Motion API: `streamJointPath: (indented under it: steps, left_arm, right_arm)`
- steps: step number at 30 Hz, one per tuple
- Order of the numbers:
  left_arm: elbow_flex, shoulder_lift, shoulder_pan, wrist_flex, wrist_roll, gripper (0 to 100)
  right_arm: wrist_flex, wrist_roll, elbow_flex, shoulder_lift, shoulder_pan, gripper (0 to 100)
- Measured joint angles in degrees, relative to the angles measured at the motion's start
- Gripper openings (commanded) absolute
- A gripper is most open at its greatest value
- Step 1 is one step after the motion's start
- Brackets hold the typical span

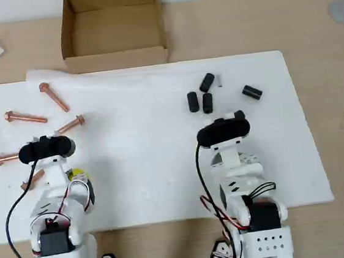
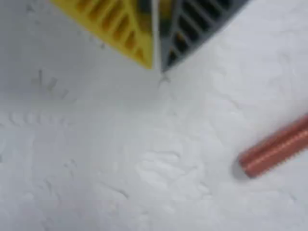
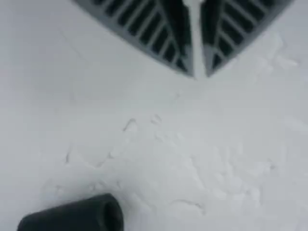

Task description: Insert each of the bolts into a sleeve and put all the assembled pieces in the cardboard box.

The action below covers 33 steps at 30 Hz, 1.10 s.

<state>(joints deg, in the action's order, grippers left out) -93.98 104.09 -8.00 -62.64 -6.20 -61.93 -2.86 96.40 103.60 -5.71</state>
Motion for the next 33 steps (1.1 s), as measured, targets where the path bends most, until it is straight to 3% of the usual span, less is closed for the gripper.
streamJointPath:
  steps: [8,11,19,25,33]
  left_arm:
    - [0.0,0.0,-3.2,0.4,-0.5,3]
    - [0.4,0.0,-5.5,3.0,-5.5,3]
    - [11.6,-5.5,-9.1,3.4,-3.8,3]
    - [29.5,-29.3,-9.5,3.4,-3.8,3]
    - [64.3,-71.9,-9.5,-4.3,1.0,3]
  right_arm:
    - [-2.2,0.0,0.0,0.0,0.0,1.3]
    - [-6.2,-0.1,-1.6,0.0,0.0,5.8]
    - [-7.6,-2.6,-4.6,0.0,4.2,6.2]
    - [-7.6,-5.1,-12.7,-1.6,6.0,6.2]
    - [-9.1,-5.2,-39.9,-32.1,6.0,6.5]
